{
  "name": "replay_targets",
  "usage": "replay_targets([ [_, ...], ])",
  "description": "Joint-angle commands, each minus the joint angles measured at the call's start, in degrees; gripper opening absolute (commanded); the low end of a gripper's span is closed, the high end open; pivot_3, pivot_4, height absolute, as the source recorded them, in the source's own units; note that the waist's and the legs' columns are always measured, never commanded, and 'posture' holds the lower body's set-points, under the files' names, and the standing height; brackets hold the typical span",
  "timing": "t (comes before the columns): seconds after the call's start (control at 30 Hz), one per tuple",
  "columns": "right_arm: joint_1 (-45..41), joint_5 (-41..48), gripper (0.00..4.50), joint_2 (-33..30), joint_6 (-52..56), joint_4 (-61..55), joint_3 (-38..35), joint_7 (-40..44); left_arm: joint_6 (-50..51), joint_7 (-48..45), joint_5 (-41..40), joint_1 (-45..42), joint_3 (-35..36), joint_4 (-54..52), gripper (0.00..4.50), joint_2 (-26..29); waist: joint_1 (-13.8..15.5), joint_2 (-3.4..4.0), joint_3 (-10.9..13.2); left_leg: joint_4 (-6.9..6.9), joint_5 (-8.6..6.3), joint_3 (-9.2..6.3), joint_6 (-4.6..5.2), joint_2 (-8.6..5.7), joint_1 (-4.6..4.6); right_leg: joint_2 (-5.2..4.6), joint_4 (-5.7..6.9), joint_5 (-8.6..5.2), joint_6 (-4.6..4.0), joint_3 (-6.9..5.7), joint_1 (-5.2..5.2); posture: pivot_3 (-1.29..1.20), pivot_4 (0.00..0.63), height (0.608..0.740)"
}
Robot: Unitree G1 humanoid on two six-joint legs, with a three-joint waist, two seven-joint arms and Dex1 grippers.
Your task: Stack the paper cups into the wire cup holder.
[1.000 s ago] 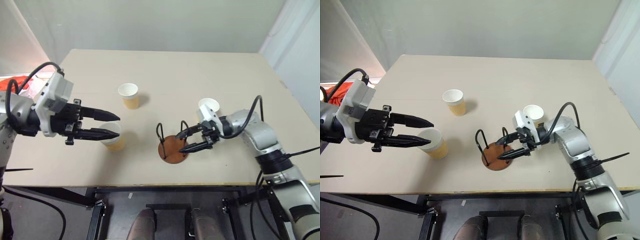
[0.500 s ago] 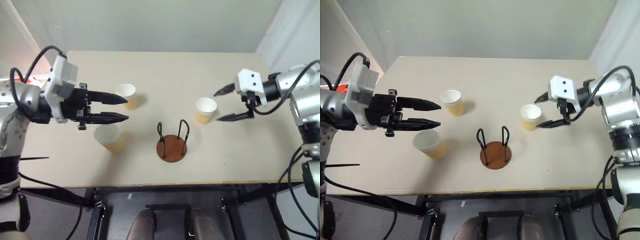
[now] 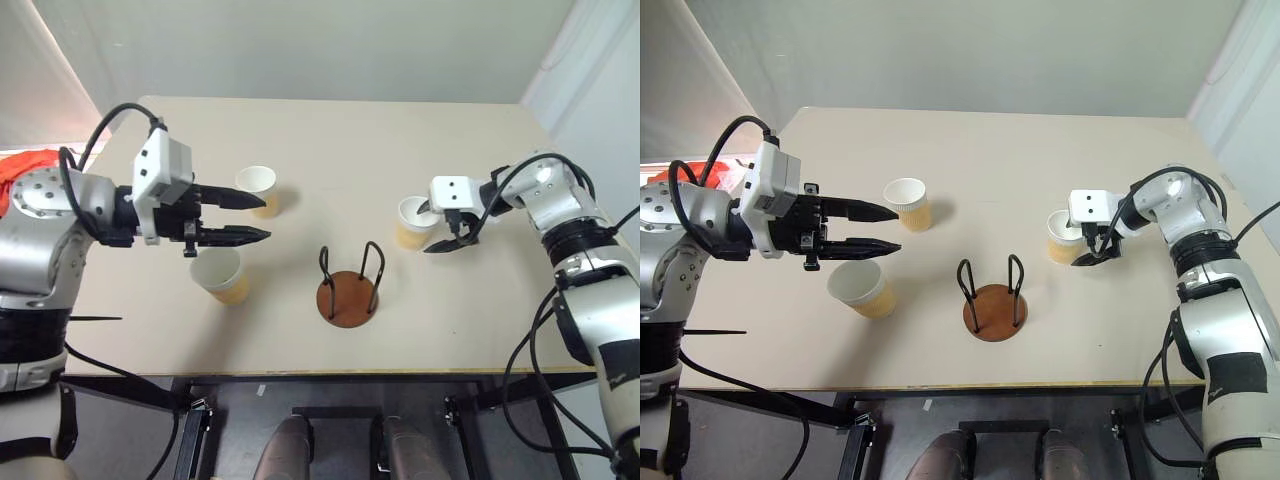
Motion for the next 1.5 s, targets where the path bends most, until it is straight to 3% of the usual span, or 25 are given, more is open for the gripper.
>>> replay_targets([
  [0.03, -2.75, -0.94, 2.83, 0.33, -2.04, 1.41, -0.85, -0.84, 0.86, 0.43, -0.88, 0.32, 2.98, -2.26, 2.48, 1.67, 0.00, 0.00, 0.00, 0.00, 0.00, 0.00, 0.00, 0.00, 0.00, 0.00, 0.01, -0.01, -0.01, 0.00, 0.00, 0.00, 0.150, 0.740],
  [0.23, -3.98, -0.70, 0.78, 0.53, -2.36, 2.64, -2.02, 0.21, 1.79, 0.84, -1.34, 0.85, 3.42, -2.61, 2.48, 2.18, -0.01, 0.00, 0.00, 0.00, 0.03, 0.00, -0.04, 0.00, 0.08, -0.01, 0.07, -0.02, -0.03, 0.00, 0.03, 0.00, 0.150, 0.740],
  [0.3, -5.36, 2.52, 0.08, -0.66, -0.91, 0.44, -4.13, 5.16, 1.53, 0.61, -1.30, 1.37, 3.82, -2.40, 2.48, 2.46, -0.01, 0.01, 0.01, 0.00, 0.03, 0.00, -0.05, 0.00, 0.08, -0.01, 0.07, -0.02, -0.04, 0.00, 0.04, 0.00, 0.150, 0.740],
  [0.33, -6.04, 4.52, 0.03, -1.05, 0.11, -0.88, -5.44, 8.03, 1.39, 0.48, -1.27, 1.61, 3.99, -2.28, 2.48, 2.58, -0.03, 0.01, 0.01, 0.00, 0.03, 0.00, -0.05, 0.00, 0.06, -0.01, 0.08, -0.02, -0.04, 0.00, 0.03, 0.00, 0.150, 0.740],
  [0.47, -8.10, 22.46, 0.03, -2.60, 14.16, -15.47, -7.47, 14.42, 1.30, -0.38, -1.43, 2.60, 4.42, -2.08, 2.48, 3.33, -0.10, 0.04, 0.02, -0.03, 0.02, 0.05, -0.08, 0.00, -0.04, 0.00, 0.05, -0.07, -0.11, 0.00, -0.06, 0.00, 0.150, 0.740],
  [0.57, -6.47, 39.17, 0.03, -6.20, 27.29, -36.13, -4.10, 14.42, 1.82, -3.63, -2.35, 4.73, 4.24, -2.98, 2.48, 5.13, -0.28, 0.03, 0.02, -0.09, 0.00, 0.06, -0.14, 0.03, -0.05, 0.08, -0.01, -0.17, -0.22, 0.01, -0.08, 0.00, 0.150, 0.740],
  [0.67, -3.90, 44.82, 0.03, -8.32, 31.81, -47.44, -1.50, 14.42, 2.31, -4.92, -3.13, 5.21, 4.50, -3.30, 2.48, 6.09, -0.32, -0.07, -0.04, -0.06, -0.14, 0.04, -0.31, 0.20, 0.04, 0.30, 0.00, -0.49, -0.42, 0.01, 0.06, 0.00, 0.150, 0.740],
  [0.8, 0.18, 45.15, 0.03, -8.38, 32.42, -54.19, 1.83, 14.42, 2.17, -5.78, -2.52, 5.65, 4.37, -3.33, 2.48, 7.30, -0.17, -0.16, -0.09, 0.00, -0.20, 0.03, -0.37, 0.47, 0.16, 0.50, 0.05, -0.57, -0.42, 0.00, 0.16, 0.00, 0.150, 0.740],
  [1.27, 3.22, 36.24, 0.03, -7.44, 24.25, -52.76, 5.95, 14.42, 3.07, -5.36, -3.90, 8.20, 6.48, -5.17, 2.48, 8.53, -0.37, -0.15, -0.08, 0.02, -0.10, 0.03, -0.29, 0.55, 0.22, 0.52, 0.22, -0.55, -0.45, 0.00, 0.06, 0.00, 0.150, 0.740],
  [1.37, 3.26, 34.71, 0.62, -7.20, 23.69, -52.41, 6.29, 14.42, 1.97, -5.89, -3.01, 8.21, 6.45, -4.70, 2.48, 9.20, -0.34, -0.15, -0.08, 0.01, -0.12, 0.03, -0.28, 0.55, 0.21, 0.52, 0.22, -0.55, -0.45, 0.00, 0.05, 0.00, 0.150, 0.740],
  [1.5, 3.36, 33.18, 1.99, -6.41, 23.32, -51.28, 5.79, 14.42, -4.32, -5.29, 5.55, 7.69, 2.62, -2.82, 2.48, 12.38, -0.38, -0.15, -0.08, 0.02, -0.13, 0.04, -0.28, 0.55, 0.21, 0.52, 0.21, -0.55, -0.46, 0.00, 0.04, 0.00, 0.150, 0.740],
])
